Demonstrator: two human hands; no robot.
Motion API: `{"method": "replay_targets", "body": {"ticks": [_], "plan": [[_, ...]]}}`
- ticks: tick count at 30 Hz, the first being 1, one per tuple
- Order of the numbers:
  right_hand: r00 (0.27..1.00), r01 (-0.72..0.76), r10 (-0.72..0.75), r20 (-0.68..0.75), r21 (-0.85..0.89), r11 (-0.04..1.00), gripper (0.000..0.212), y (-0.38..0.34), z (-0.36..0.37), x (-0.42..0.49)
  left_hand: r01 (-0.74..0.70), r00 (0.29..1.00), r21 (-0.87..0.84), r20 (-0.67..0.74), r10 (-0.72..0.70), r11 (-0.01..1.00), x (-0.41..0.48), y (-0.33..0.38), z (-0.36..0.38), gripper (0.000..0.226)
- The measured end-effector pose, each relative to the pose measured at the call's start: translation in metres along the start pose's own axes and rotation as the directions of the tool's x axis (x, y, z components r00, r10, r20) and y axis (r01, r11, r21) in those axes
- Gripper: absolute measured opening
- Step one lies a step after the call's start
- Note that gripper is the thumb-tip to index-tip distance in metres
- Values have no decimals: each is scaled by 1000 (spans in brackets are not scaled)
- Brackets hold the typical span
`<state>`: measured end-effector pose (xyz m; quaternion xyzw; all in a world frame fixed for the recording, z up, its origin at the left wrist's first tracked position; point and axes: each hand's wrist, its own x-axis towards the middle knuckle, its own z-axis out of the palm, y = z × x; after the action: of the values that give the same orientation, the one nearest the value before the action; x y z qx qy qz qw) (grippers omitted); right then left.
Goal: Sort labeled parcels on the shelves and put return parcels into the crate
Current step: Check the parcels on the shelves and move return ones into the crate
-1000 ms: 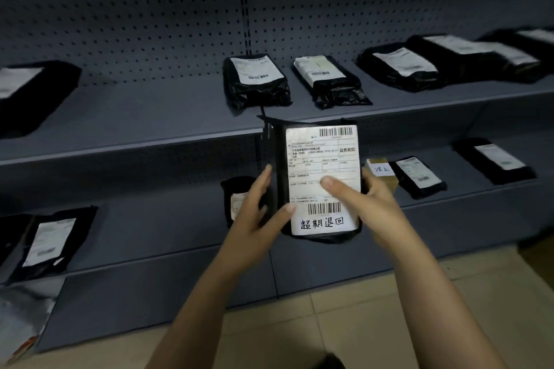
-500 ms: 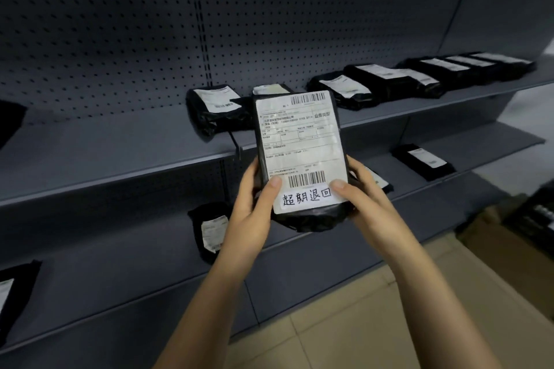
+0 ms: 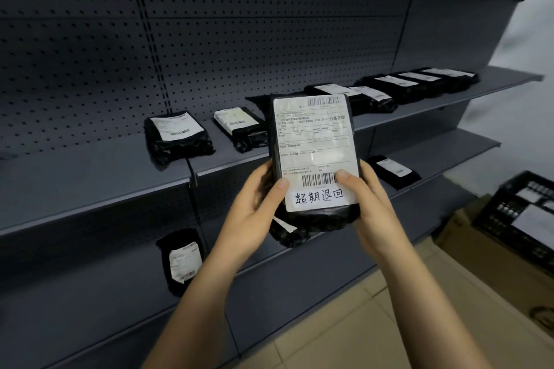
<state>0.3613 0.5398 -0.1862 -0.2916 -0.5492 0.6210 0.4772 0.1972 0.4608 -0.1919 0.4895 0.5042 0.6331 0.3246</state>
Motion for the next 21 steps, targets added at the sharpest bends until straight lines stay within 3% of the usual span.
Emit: {"method": "replay_targets", "body": {"ticks": [4,7,10,12,15,21], "plan": [[996,77,-77,-49,1,997,50,-24,-23,10,-116,989,313,-50,138,943,23,17,6,40],[989,132,-128,-72,44,990,46,-46,-42,18,-280,924,646,-20,383,710,43,38,10,43],[977,195,-190,-93,55,979,49,-67,-62,24,-359,837,818,68,544,450,59,61,20,43],[969,232,-225,-104,57,971,49,-80,-78,28,-381,786,871,127,606,311,68,74,31,42],[957,275,-269,-114,48,960,46,-96,-104,34,-402,734,894,186,653,198,77,87,53,41],[932,340,-332,-144,36,940,46,-119,-159,32,-447,694,884,242,678,142,86,91,108,40]]}}
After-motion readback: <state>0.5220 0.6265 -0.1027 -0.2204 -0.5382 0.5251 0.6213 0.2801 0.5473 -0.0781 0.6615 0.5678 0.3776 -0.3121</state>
